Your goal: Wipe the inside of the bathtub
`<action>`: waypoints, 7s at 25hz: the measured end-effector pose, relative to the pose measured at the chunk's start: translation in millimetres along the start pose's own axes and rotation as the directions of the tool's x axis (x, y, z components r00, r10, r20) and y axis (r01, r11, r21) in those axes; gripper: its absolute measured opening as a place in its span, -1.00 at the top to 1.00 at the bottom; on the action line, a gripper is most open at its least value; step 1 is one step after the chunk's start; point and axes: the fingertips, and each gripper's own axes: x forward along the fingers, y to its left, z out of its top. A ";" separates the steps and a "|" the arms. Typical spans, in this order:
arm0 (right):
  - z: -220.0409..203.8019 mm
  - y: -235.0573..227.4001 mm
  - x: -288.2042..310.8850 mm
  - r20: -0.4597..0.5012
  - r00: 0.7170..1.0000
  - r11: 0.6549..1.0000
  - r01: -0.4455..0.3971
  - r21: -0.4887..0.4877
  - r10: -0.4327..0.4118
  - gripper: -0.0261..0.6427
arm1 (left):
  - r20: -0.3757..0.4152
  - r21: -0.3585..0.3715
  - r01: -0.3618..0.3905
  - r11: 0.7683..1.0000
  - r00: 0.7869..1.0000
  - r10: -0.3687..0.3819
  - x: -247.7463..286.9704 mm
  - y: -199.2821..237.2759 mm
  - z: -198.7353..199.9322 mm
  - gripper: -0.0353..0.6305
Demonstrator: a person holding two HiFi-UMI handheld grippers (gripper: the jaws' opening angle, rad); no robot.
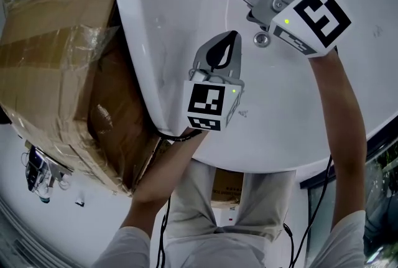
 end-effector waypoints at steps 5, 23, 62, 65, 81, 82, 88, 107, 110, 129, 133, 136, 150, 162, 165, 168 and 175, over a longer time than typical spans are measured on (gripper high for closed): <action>0.5 17.0 -0.9 -0.016 0.999 0.999 -0.039 -0.006 0.038 0.56 | -0.021 0.018 -0.016 1.000 1.000 0.016 -9.2 -5.1 -11.9 0.89; -11.3 92.5 -15.6 -0.087 0.973 0.976 -0.217 -0.010 0.215 0.56 | -0.060 -0.048 -0.037 0.998 0.998 0.035 -59.2 -42.4 -56.2 0.89; -58.8 216.3 -45.3 -0.181 0.865 0.882 -0.471 0.030 0.468 0.56 | -0.004 -0.180 -0.131 0.975 0.991 0.132 -149.1 -72.7 -82.6 0.89; -60.6 218.5 -46.8 -0.180 0.859 0.875 -0.484 0.024 0.480 0.56 | 0.003 -0.158 -0.155 0.975 0.988 0.157 -161.4 -68.1 -73.6 0.89; -107.9 269.4 -64.7 -0.225 0.852 0.876 -0.426 0.227 0.473 0.56 | -0.053 -0.135 -0.222 0.966 0.975 0.217 -215.0 -44.2 -72.7 0.89; -111.2 273.5 -65.7 -0.225 0.846 0.868 -0.432 0.243 0.484 0.56 | -0.057 -0.129 -0.227 0.965 0.974 0.221 -217.6 -42.8 -74.5 0.89; -136.3 303.6 -82.6 -0.253 0.804 0.828 -0.450 0.334 0.539 0.56 | -0.083 -0.143 -0.247 0.958 0.968 0.237 -228.0 -37.2 -80.8 0.89; -82.2 137.2 -63.8 -0.235 0.968 0.963 -0.028 0.269 0.093 0.56 | -0.015 -0.162 -0.170 0.972 0.985 0.169 -188.9 -56.4 -28.5 0.89; -76.7 114.7 -53.1 -0.223 0.974 0.968 0.015 0.250 0.043 0.56 | -0.011 -0.155 -0.164 0.974 0.986 0.165 -181.3 -57.0 -18.8 0.89; -31.7 -17.7 0.2 -0.146 0.966 0.976 0.217 0.026 -0.211 0.56 | -0.060 -0.118 -0.165 0.979 0.986 0.159 -129.4 -29.2 -1.5 0.89; -34.8 -28.2 -0.3 -0.150 0.953 0.961 0.273 0.053 -0.263 0.56 | -0.066 -0.100 -0.163 0.982 0.985 0.157 -121.9 -26.3 2.0 0.89; -41.9 -30.8 1.9 -0.144 0.953 0.960 0.275 0.045 -0.267 0.56 | -0.075 -0.091 -0.168 0.982 0.984 0.161 -116.0 -20.0 -1.7 0.89; -58.9 9.8 3.1 -0.173 0.975 0.989 0.146 0.017 -0.141 0.57 | -0.108 -0.118 -0.183 0.976 0.979 0.171 -112.5 -20.5 -20.2 0.89; -76.4 56.6 -9.3 -0.201 0.979 0.994 0.058 0.088 -0.039 0.61 | -0.110 -0.126 -0.187 0.974 0.979 0.173 -124.7 -34.5 -33.5 0.89; -81.2 70.4 -12.8 -0.209 0.978 0.994 0.023 0.107 0.000 0.61 | -0.115 -0.126 -0.187 0.974 0.978 0.173 -127.6 -37.8 -38.8 0.89; -86.9 86.3 -17.3 -0.213 0.975 0.990 -0.031 0.141 0.061 0.61 | -0.117 -0.125 -0.189 0.974 0.978 0.174 -129.8 -40.9 -43.4 0.89; -102.2 121.0 -25.8 -0.250 0.956 0.982 -0.119 0.147 0.154 0.61 | -0.108 -0.138 -0.205 0.969 0.976 0.191 -137.4 -43.0 -51.5 0.89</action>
